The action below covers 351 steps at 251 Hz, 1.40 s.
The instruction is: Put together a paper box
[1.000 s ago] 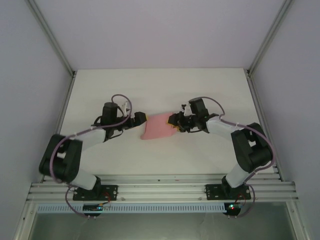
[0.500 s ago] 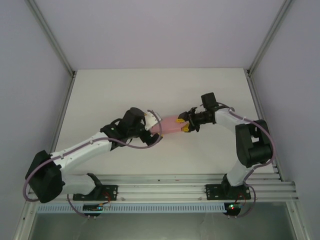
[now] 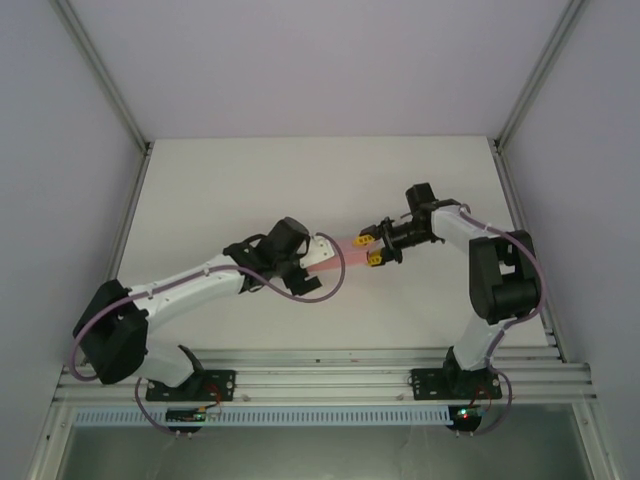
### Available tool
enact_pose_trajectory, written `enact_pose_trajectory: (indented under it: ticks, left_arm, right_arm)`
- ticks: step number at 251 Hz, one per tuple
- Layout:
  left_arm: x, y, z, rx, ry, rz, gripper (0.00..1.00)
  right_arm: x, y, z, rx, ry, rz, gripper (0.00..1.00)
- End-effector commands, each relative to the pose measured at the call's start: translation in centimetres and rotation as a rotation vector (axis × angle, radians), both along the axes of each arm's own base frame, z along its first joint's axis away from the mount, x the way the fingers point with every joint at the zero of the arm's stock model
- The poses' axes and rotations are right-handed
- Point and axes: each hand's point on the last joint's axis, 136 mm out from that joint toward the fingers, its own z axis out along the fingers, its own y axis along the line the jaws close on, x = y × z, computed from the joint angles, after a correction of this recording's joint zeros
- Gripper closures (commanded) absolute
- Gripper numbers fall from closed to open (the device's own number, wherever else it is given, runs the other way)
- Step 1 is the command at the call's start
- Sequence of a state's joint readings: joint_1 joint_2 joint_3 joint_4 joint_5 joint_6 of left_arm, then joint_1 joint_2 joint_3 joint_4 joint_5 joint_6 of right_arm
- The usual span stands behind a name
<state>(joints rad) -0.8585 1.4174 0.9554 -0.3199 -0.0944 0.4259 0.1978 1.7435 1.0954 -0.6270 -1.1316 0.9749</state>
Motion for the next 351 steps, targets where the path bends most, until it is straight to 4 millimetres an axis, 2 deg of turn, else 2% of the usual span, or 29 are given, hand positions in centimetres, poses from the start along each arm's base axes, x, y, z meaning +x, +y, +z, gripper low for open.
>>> enact_pose_trajectory:
  ticks: [1, 48, 62, 76, 104, 125, 135, 153, 171, 178, 192, 208, 216, 223, 241, 249, 269, 281, 290, 300, 323, 338, 351]
  left_arm:
    - [0.6, -0.8, 1.3, 0.01, -0.041, -0.039, 0.11]
    - [0.4, -1.9, 1.7, -0.012, -0.031, -0.09, 0.34]
    - [0.4, -2.0, 1.6, -0.009, -0.032, -0.1, 0.36]
    - [0.4, -2.1, 1.7, -0.007, -0.028, -0.105, 0.46]
    - [0.1, -2.4, 1.9, -0.017, -0.014, -0.119, 0.52]
    - [0.0, -2.4, 2.2, -0.026, -0.02, -0.124, 0.59]
    - [-0.1, -2.3, 2.3, -0.029, -0.02, -0.125, 0.61]
    - [-0.4, -2.3, 2.4, -0.033, -0.011, -0.133, 0.63]
    - [-0.8, -2.2, 2.2, -0.029, 0.009, -0.14, 0.65]
    - [-0.9, -2.1, 2.1, -0.023, 0.017, -0.14, 0.66]
    - [-1.3, -1.9, 1.7, -0.008, 0.05, -0.15, 0.68]
    - [-1.9, -1.5, 1.0, 0.013, 0.107, -0.156, 0.69]
    - [-2.2, -1.3, 0.8, 0.023, 0.139, -0.159, 0.7]
    - [-2.0, -1.0, 0.5, 0.031, 0.155, -0.14, 0.72]
    - [-2.1, -0.7, -0.1, 0.029, 0.199, -0.129, 0.73]
    - [-2.2, -0.7, -0.3, 0.014, 0.227, -0.136, 0.73]
    - [-2.2, -0.4, -0.8, 0.006, 0.281, -0.114, 0.73]
    - [-2.1, -0.3, -1.1, 0.008, 0.3, -0.108, 0.73]
    - [-2.0, -0.3, -1.2, 0.008, 0.311, -0.106, 0.73]
    - [-2.1, -0.1, -1.5, 0.014, 0.326, -0.109, 0.73]
    - [-2.3, 0.0, -1.9, 0.014, 0.351, -0.117, 0.73]
    - [-3.0, 0.3, -2.2, 0.025, 0.382, -0.144, 0.73]
    - [-2.8, 0.7, -2.5, 0.048, 0.382, -0.128, 0.73]
  right_arm:
    - [-0.5, 0.4, 1.2, 0.065, 0.043, 0.023, 0.66]
    - [-1.6, 0.9, 1.1, 0.086, 0.082, 0.066, 0.63]
    - [-1.8, 1.1, 1.4, 0.095, 0.08, 0.077, 0.63]
    - [-1.9, 1.1, 1.6, 0.093, 0.078, 0.085, 0.61]
    - [-2.0, 1.0, 1.8, 0.078, 0.062, 0.095, 0.56]
    - [-1.9, 0.6, 1.7, 0.044, 0.046, 0.089, 0.47]
    - [-1.7, 0.5, 1.7, 0.036, 0.027, 0.085, 0.39]
    - [-1.3, 0.2, 1.7, 0.007, 0.0, 0.071, 0.38]
    - [-0.3, -0.3, 1.9, -0.015, -0.05, 0.042, 0.23]
    - [0.2, -0.9, 1.7, -0.049, -0.068, 0.021, 0.21]
    - [1.6, -2.0, 1.9, -0.099, -0.163, -0.016, 0.18]
    - [3.8, -4.3, 2.5, -0.192, -0.305, -0.08, 0.14]
    - [5.0, -5.6, 3.1, -0.237, -0.403, -0.111, 0.08]
    - [6.3, -6.7, 3.8, -0.281, -0.522, -0.134, 0.02]
    - [8.2, -9.2, 5.4, -0.408, -0.788, -0.164, 0.01]
    - [8.8, -9.4, 7.0, -0.42, -0.991, -0.124, 0.01]
    - [8.5, -9.6, 9.2, -0.451, -1.305, -0.064, 0.01]
    - [7.8, -9.1, 10.7, -0.415, -1.485, -0.029, 0.01]
    - [7.8, -9.6, 10.7, -0.483, -1.56, -0.014, 0.01]
    - [6.8, -8.6, 10.9, -0.464, -1.643, 0.079, 0.01]
    - [4.6, -6.5, 9.9, -0.448, -1.743, 0.341, 0.01]
    - [3.2, -5.4, 8.4, -0.454, -1.761, 0.522, 0.01]
    - [2.3, -4.6, 7.2, -0.44, -1.755, 0.64, 0.03]
